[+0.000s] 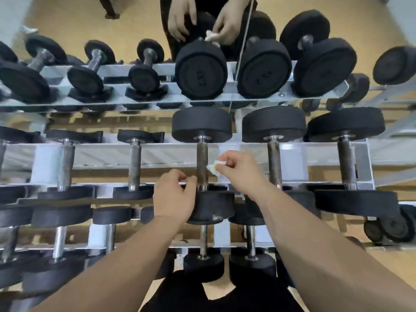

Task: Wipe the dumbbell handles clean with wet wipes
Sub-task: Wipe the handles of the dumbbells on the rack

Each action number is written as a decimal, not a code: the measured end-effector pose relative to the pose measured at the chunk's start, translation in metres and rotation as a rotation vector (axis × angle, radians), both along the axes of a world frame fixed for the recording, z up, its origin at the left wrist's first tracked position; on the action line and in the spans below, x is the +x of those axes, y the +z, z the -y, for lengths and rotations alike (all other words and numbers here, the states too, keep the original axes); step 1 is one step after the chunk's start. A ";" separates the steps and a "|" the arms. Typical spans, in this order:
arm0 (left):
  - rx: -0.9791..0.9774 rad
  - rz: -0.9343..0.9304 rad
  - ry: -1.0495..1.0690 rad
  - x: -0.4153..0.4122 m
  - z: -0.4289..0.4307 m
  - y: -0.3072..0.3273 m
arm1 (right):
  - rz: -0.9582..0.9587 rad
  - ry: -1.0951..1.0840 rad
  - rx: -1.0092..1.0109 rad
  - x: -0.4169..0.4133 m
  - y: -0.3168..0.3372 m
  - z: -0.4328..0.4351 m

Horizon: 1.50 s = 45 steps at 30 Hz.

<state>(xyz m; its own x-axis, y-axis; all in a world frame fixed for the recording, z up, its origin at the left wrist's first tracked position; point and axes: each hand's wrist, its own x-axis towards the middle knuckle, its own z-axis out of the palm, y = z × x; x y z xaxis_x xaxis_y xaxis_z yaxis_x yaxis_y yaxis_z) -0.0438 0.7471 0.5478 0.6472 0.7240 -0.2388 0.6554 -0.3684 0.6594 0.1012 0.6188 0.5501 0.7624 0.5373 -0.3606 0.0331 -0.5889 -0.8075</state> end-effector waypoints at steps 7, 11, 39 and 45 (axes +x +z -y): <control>-0.263 0.064 0.067 -0.005 -0.008 -0.032 | 0.155 -0.038 -0.110 -0.010 -0.024 -0.040; -0.293 0.124 0.037 -0.008 -0.008 -0.037 | 0.363 -0.026 -0.097 0.011 -0.027 -0.063; -0.329 0.077 0.069 -0.007 -0.007 -0.036 | 0.394 0.447 -0.062 0.013 -0.032 -0.046; -0.352 0.102 0.084 -0.007 -0.006 -0.039 | 0.480 0.175 0.009 0.024 -0.037 -0.073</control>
<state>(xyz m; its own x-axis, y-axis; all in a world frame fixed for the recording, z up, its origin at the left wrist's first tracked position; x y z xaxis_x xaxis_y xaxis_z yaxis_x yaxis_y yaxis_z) -0.0510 0.7535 0.5091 0.6224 0.6605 -0.4199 0.5982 -0.0556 0.7994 0.1254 0.6919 0.5132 0.7391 0.6735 0.0140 0.4995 -0.5339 -0.6822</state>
